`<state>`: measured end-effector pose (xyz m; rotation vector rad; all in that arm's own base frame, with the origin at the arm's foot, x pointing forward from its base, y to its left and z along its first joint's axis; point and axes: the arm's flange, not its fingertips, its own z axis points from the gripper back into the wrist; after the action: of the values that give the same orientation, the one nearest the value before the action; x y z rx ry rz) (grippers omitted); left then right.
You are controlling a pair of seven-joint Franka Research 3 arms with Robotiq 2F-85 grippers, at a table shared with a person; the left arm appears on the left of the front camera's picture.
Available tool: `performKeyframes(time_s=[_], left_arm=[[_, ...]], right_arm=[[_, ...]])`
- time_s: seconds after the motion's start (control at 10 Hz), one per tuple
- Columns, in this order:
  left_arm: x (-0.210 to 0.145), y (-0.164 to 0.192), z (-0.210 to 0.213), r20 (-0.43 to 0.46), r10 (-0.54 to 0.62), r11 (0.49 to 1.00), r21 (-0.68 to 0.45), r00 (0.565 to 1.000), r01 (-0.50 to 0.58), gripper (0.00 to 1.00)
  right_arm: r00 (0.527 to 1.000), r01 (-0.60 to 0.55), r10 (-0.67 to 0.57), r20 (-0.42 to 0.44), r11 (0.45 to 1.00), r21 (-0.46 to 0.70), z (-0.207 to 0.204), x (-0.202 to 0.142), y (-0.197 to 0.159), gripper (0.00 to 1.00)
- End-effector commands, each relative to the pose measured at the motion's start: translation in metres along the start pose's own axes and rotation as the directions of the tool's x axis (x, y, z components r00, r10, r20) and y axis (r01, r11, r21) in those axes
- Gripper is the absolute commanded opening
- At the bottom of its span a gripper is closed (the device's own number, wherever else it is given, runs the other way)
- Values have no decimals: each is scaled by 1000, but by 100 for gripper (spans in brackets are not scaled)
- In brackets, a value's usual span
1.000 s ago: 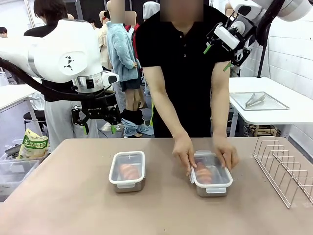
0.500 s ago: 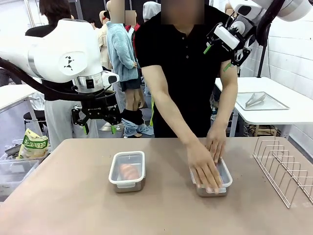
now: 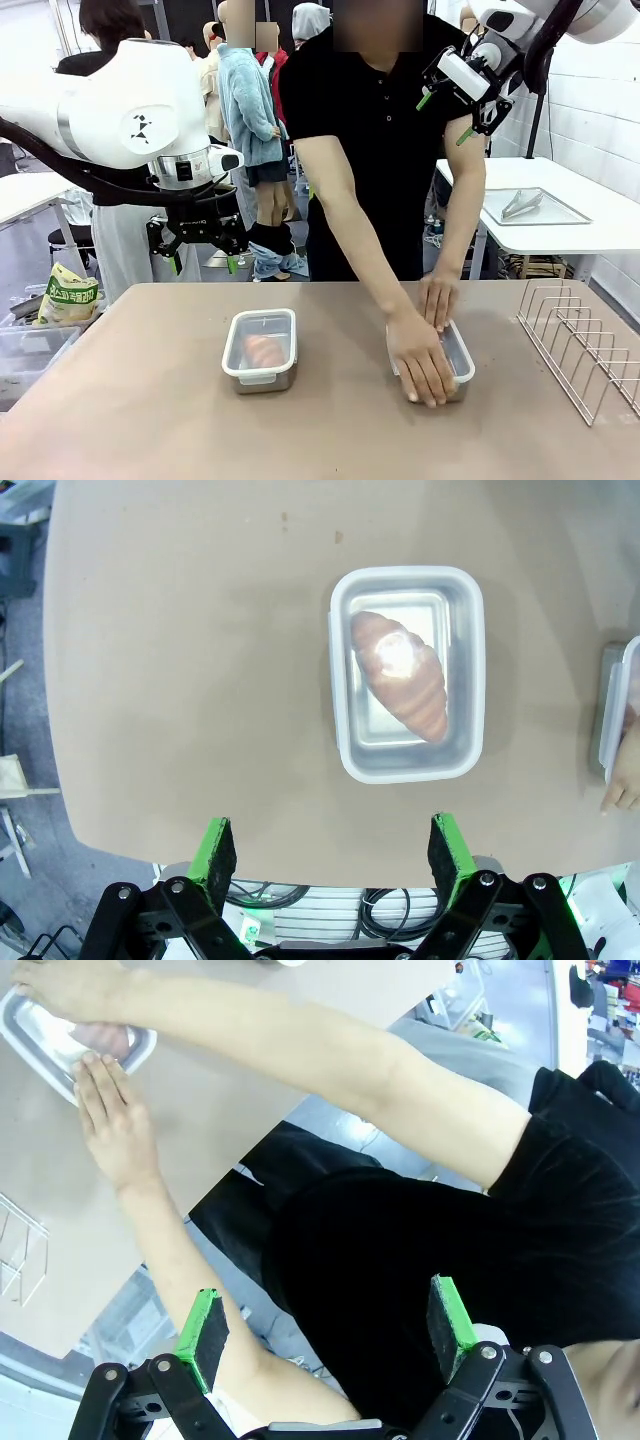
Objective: Place the bread in airtight containers.
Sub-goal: Release when the human grabs the Airtight Container lid.
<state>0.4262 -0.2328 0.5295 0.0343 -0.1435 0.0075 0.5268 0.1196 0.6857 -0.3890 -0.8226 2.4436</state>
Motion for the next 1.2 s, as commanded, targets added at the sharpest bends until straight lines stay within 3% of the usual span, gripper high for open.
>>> performKeyframes(time_s=[0.0, 1.1], left_arm=[[0, 2, 1, 0, 3, 1000, -4, 1000, -3, 100], [0, 2, 1, 0, 3, 1000, -4, 1000, -3, 100]], right_arm=[[1000, -1, 1, -3, 1000, -3, 0, 0, 0, 100], [1000, -1, 1, -3, 1000, -3, 0, 0, 0, 100]])
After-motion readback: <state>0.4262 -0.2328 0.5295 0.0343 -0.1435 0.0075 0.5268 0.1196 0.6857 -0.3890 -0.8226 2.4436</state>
